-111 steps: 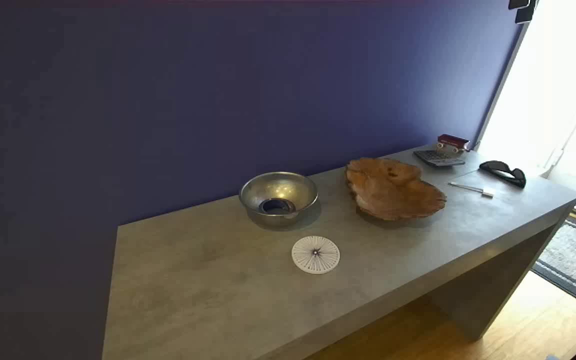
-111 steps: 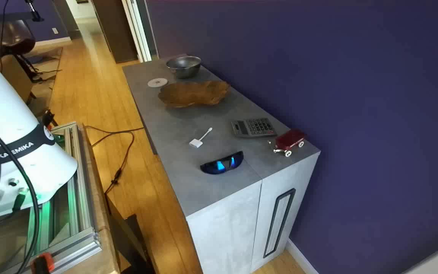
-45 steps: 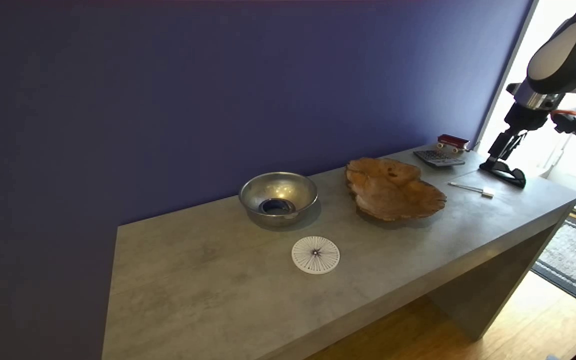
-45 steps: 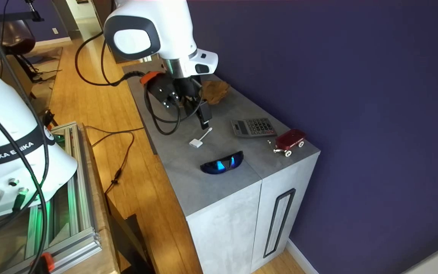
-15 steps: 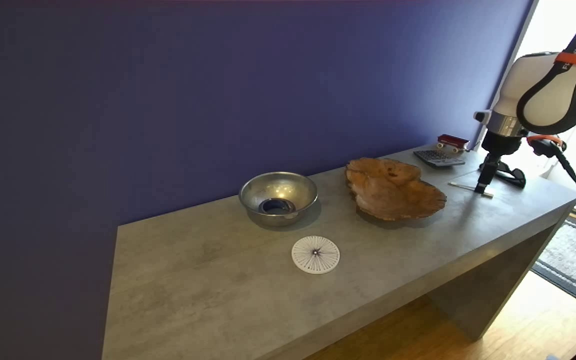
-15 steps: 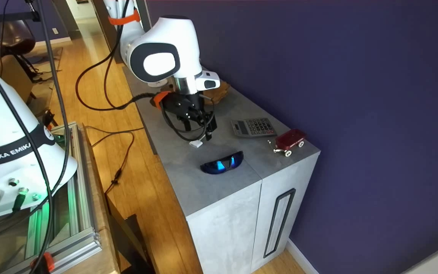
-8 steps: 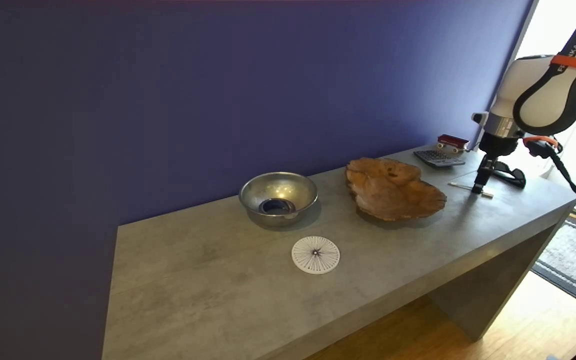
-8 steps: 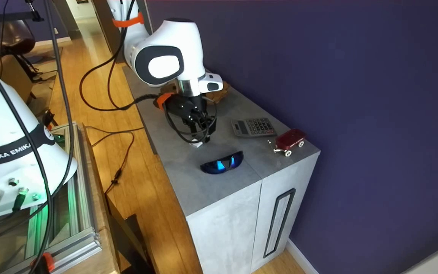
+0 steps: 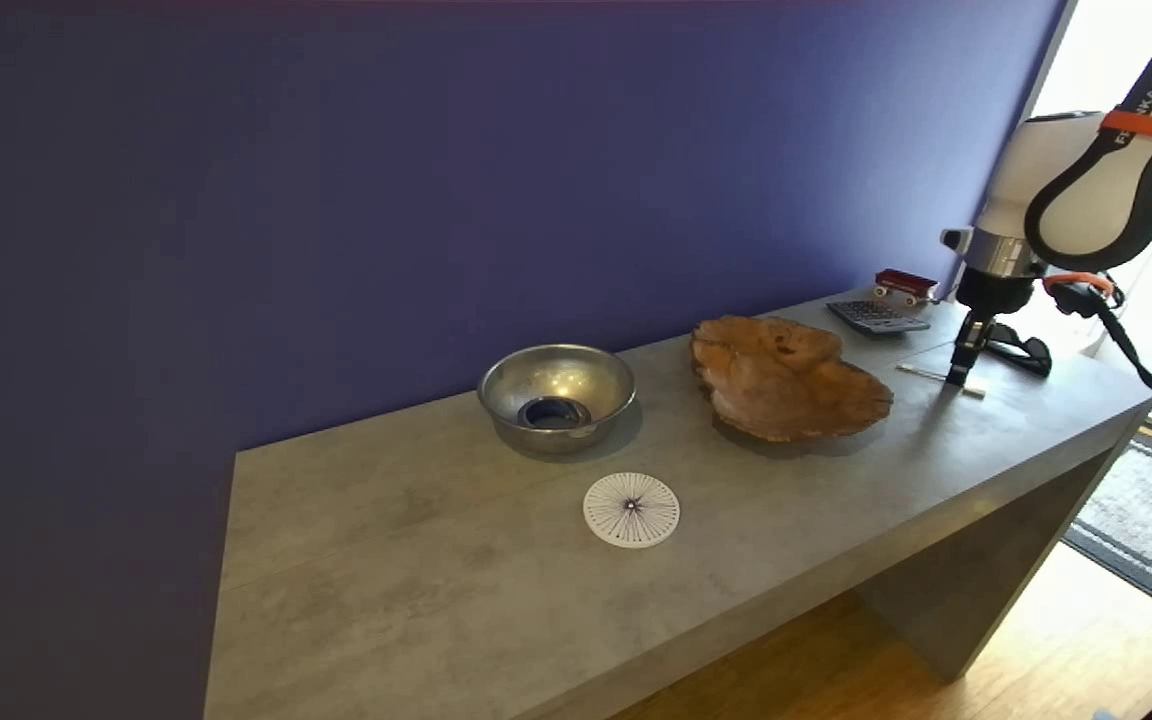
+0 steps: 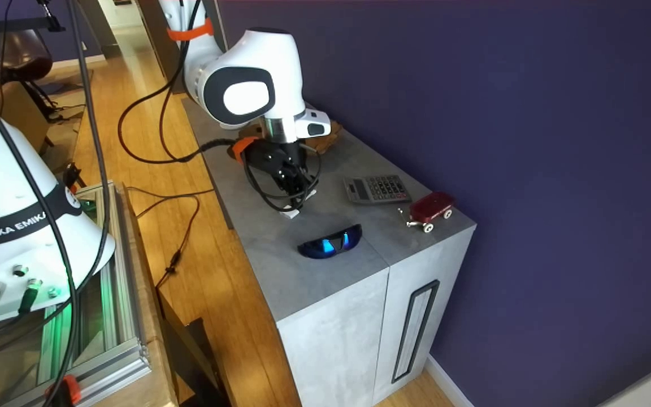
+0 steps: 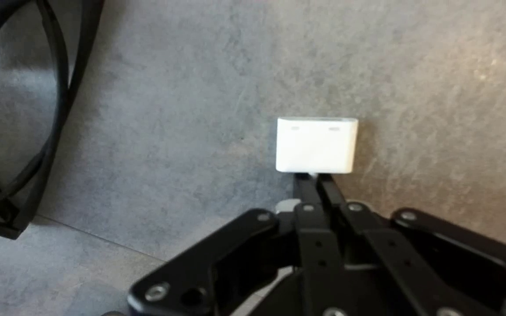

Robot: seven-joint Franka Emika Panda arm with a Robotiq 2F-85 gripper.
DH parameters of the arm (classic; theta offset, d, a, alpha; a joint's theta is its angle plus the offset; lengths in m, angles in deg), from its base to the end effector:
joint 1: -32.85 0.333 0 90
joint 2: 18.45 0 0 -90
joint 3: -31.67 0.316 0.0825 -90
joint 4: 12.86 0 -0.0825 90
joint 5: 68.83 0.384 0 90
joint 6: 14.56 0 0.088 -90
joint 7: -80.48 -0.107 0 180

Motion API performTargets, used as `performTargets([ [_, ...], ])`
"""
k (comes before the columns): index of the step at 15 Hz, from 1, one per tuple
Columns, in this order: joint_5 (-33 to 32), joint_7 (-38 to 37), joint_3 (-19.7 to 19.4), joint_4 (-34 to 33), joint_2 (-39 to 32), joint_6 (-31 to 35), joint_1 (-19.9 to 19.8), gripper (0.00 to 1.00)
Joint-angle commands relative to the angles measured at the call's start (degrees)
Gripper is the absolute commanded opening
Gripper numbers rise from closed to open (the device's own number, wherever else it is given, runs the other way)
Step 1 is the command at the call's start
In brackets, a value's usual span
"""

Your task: Place the white cord on the tray

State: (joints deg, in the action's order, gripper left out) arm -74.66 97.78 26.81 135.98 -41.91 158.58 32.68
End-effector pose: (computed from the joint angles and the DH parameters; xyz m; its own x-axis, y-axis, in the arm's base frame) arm 0.4228 -0.0340 0.1152 0.9485 0.3167 -0.0027 0.3165 -0.9474 0.0487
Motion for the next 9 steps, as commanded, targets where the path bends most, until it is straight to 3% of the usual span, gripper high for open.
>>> performTargets([
  [1,-1.7,-1.9,0.7,0.7,1.9,-1.2,-1.1,0.0],
  [5,0.4,3.4,9.5,6.0,11.3,-0.7,-8.9,0.01],
  [7,4.5,8.5,18.2,8.4,16.5,-0.5,-15.2,0.01],
  [9,15.8,17.3,27.3,9.2,18.2,0.8,-18.3,0.01],
])
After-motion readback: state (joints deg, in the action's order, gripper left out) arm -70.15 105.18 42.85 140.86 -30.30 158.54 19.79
